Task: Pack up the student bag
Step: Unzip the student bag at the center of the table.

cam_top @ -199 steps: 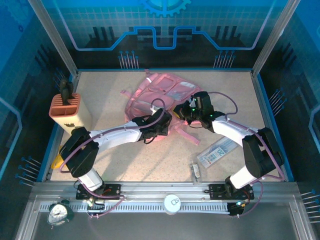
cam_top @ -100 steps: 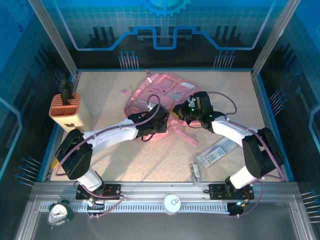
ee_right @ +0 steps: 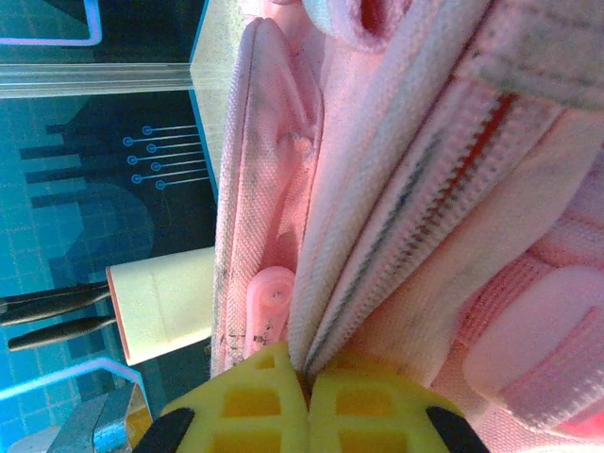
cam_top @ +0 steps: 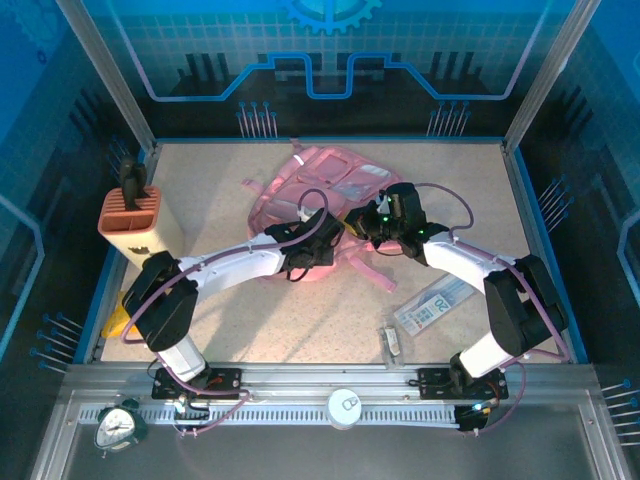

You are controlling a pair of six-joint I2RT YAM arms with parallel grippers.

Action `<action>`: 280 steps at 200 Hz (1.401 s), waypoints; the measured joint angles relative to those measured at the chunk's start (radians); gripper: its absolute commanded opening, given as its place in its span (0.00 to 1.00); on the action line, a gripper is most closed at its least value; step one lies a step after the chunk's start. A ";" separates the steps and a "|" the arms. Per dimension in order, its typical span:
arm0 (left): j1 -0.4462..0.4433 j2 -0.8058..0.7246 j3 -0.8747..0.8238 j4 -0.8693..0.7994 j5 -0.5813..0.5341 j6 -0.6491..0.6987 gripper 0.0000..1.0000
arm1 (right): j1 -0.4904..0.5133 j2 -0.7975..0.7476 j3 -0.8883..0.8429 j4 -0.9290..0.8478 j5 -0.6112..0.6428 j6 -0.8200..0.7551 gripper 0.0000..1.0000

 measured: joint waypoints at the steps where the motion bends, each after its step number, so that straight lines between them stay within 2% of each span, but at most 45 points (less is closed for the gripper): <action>1: 0.000 0.000 0.000 0.000 0.000 0.000 0.24 | 0.000 0.000 0.000 0.000 0.000 0.000 0.00; 84: 0.037 -0.012 -0.002 0.000 0.003 0.008 0.26 | 0.001 0.005 0.000 0.018 -0.005 0.007 0.00; 118: 0.047 -0.014 -0.003 0.000 0.029 0.048 0.21 | 0.002 0.006 0.000 0.020 -0.005 0.011 0.00; 217: 0.056 -0.053 -0.038 0.030 0.036 0.157 0.00 | 0.002 0.006 0.000 0.021 -0.007 0.010 0.00; 280: 0.082 -0.127 -0.089 0.026 0.047 0.193 0.00 | 0.000 0.006 0.000 0.027 -0.042 0.008 0.00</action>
